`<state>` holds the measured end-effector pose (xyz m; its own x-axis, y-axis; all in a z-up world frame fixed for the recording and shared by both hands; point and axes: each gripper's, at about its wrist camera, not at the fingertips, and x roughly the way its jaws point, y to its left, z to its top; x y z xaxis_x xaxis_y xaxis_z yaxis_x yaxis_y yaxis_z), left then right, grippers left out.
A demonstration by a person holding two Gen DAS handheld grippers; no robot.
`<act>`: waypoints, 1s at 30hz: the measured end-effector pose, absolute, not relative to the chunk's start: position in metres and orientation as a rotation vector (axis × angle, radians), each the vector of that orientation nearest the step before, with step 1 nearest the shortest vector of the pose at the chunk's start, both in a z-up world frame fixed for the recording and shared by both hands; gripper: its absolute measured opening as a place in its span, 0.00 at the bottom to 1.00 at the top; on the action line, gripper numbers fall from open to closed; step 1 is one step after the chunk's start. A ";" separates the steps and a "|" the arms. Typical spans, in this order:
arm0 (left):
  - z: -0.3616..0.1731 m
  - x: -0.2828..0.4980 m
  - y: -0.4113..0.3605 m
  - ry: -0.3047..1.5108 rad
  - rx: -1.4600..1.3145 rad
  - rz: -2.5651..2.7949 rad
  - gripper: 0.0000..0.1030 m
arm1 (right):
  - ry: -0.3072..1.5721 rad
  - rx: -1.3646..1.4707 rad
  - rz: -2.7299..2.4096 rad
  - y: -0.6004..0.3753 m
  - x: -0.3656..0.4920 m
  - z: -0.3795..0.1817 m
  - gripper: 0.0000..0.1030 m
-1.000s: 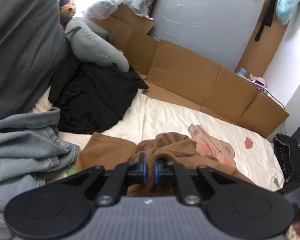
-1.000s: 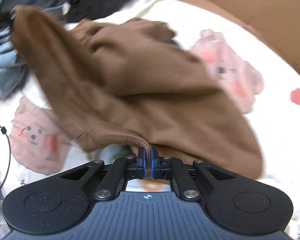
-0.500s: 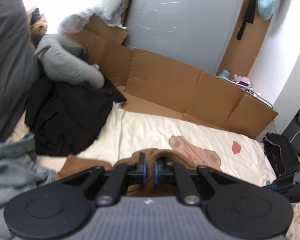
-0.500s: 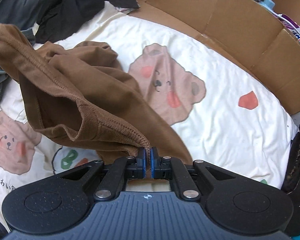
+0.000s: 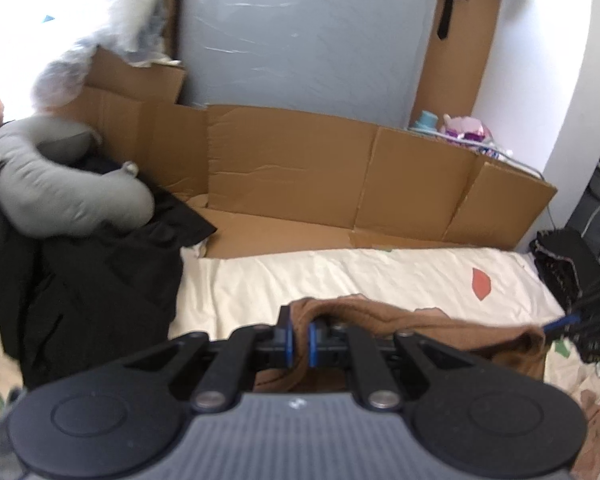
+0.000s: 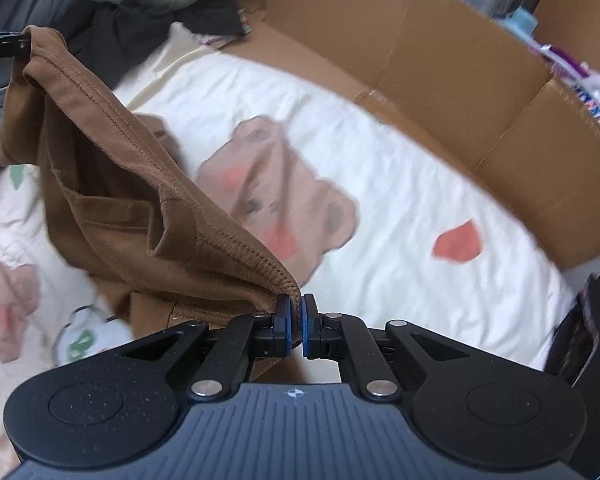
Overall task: Fold clothes
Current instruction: 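Lay the brown t-shirt flat on the blanket and open both tools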
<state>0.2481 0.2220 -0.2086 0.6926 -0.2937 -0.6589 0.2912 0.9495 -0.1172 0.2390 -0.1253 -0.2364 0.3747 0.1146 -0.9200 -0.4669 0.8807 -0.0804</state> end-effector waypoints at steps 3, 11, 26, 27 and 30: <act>-0.214 0.271 0.213 0.756 0.026 -0.351 0.08 | 1.119 -0.326 0.351 -0.138 0.260 -0.237 0.02; -0.235 0.341 0.194 0.812 0.089 -0.385 0.08 | 1.076 -0.293 0.286 -0.158 0.308 -0.243 0.02; -0.297 0.463 0.166 0.968 0.107 -0.342 0.08 | 1.098 -0.318 0.177 -0.174 0.416 -0.292 0.02; -0.301 0.469 0.165 0.975 0.104 -0.331 0.08 | 1.101 -0.326 0.172 -0.173 0.422 -0.295 0.02; -0.314 0.487 0.162 0.992 0.105 -0.294 0.08 | 1.102 -0.354 0.153 -0.172 0.443 -0.305 0.02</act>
